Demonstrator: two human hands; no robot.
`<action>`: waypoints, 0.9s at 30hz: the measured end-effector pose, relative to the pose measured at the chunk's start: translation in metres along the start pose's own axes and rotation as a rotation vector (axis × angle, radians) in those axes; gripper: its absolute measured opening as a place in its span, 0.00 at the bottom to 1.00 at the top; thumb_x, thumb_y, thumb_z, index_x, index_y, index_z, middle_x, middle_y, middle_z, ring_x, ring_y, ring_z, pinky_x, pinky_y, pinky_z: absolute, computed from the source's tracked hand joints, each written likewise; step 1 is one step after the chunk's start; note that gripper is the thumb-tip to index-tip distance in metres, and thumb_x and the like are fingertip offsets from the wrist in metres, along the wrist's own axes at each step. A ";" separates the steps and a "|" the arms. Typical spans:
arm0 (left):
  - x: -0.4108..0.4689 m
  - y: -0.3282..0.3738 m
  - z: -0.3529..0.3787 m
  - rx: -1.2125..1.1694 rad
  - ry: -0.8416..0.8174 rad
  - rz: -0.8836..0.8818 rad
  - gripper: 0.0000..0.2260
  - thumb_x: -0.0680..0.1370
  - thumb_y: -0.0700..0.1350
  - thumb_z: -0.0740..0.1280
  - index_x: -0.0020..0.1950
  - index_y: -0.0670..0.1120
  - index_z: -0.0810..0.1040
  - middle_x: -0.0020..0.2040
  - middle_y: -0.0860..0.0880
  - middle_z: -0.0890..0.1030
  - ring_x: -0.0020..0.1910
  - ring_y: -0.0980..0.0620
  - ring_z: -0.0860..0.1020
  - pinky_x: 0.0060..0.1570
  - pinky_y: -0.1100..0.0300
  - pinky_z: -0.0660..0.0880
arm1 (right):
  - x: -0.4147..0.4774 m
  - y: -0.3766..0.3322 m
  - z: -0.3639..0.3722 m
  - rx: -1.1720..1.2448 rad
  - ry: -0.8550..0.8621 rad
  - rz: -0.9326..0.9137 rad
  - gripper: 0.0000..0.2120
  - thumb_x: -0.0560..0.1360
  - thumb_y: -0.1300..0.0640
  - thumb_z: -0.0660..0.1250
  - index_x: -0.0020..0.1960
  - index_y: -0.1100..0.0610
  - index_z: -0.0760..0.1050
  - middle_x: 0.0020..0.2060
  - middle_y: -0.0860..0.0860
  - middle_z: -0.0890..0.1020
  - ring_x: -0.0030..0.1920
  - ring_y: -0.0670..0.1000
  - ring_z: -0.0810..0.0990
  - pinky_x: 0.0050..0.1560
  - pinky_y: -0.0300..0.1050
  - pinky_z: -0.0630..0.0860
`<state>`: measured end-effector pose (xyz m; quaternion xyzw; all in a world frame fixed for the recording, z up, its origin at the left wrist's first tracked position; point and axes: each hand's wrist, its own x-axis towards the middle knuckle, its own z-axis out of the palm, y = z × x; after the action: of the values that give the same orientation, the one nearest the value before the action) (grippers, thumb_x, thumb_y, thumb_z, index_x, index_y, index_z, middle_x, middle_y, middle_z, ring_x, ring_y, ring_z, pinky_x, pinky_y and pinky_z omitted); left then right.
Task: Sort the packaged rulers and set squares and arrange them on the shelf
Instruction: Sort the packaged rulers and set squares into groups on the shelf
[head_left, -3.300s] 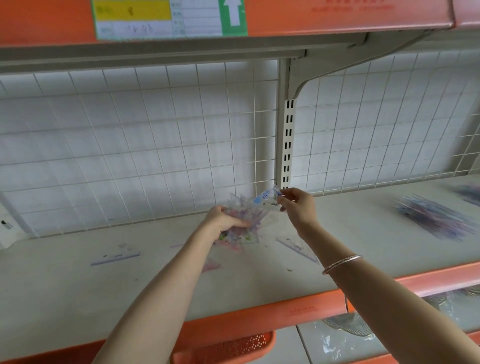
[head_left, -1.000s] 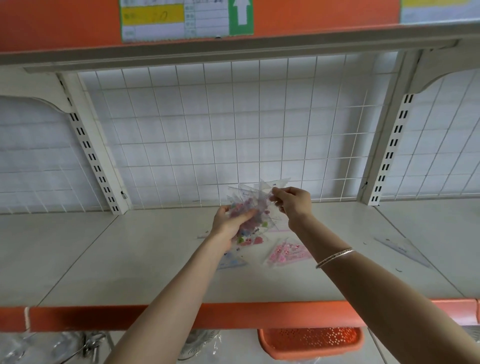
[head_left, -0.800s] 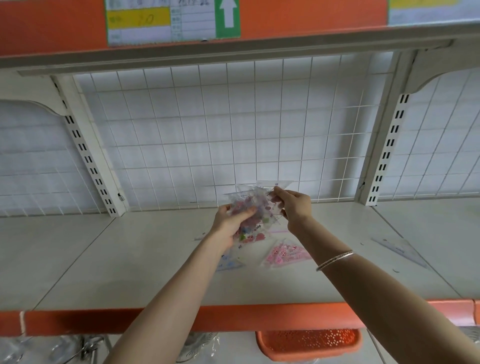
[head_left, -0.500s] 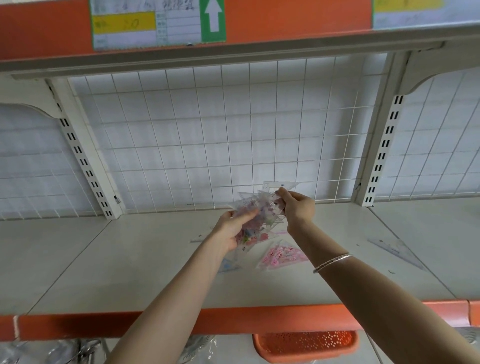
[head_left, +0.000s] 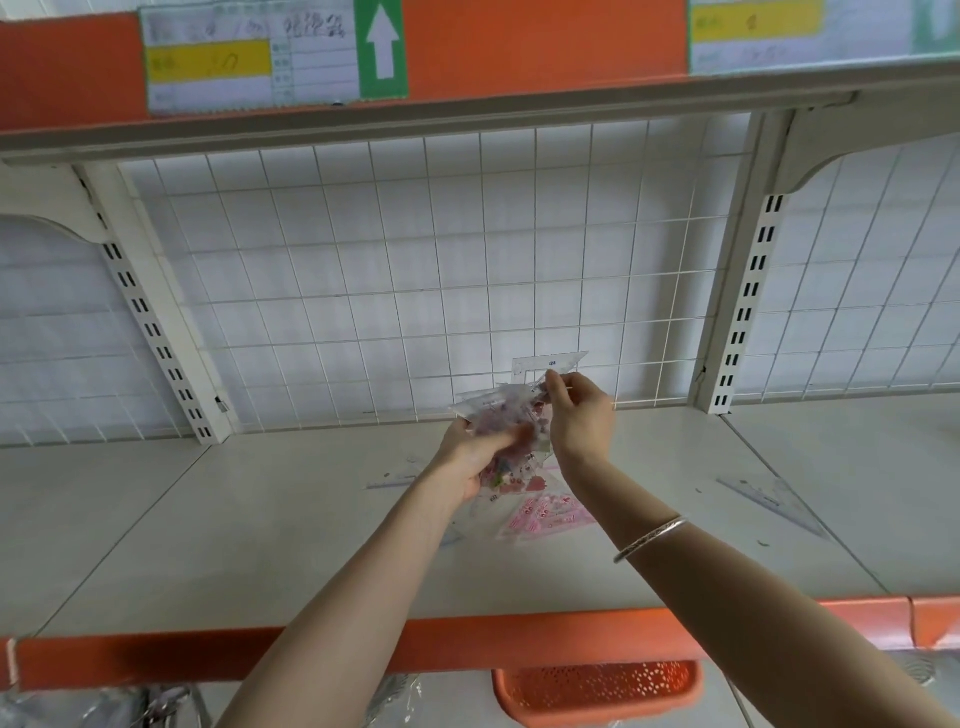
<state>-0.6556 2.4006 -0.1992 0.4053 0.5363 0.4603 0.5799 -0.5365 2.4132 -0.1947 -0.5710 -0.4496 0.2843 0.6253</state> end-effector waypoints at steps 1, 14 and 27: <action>0.000 0.000 0.000 0.009 0.021 0.007 0.28 0.63 0.41 0.80 0.59 0.38 0.75 0.45 0.43 0.83 0.37 0.49 0.83 0.34 0.58 0.79 | 0.001 -0.001 -0.001 0.065 -0.005 0.029 0.12 0.77 0.53 0.65 0.40 0.59 0.79 0.34 0.51 0.81 0.38 0.49 0.78 0.41 0.42 0.71; 0.014 0.005 -0.045 -0.031 0.369 0.128 0.34 0.61 0.40 0.81 0.63 0.40 0.70 0.56 0.44 0.78 0.51 0.46 0.79 0.32 0.59 0.72 | 0.018 0.002 -0.031 0.795 -0.220 0.407 0.04 0.77 0.65 0.65 0.46 0.64 0.77 0.37 0.59 0.82 0.35 0.52 0.84 0.38 0.37 0.81; 0.022 0.018 -0.099 0.002 0.491 0.135 0.34 0.63 0.41 0.81 0.64 0.41 0.67 0.59 0.44 0.76 0.54 0.46 0.75 0.44 0.53 0.73 | 0.008 0.017 -0.019 0.264 -0.408 0.281 0.11 0.69 0.75 0.69 0.51 0.69 0.79 0.49 0.66 0.81 0.41 0.56 0.82 0.46 0.39 0.81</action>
<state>-0.7563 2.4243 -0.1972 0.3169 0.6334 0.5820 0.3996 -0.5136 2.4149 -0.2085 -0.4722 -0.4415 0.5336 0.5452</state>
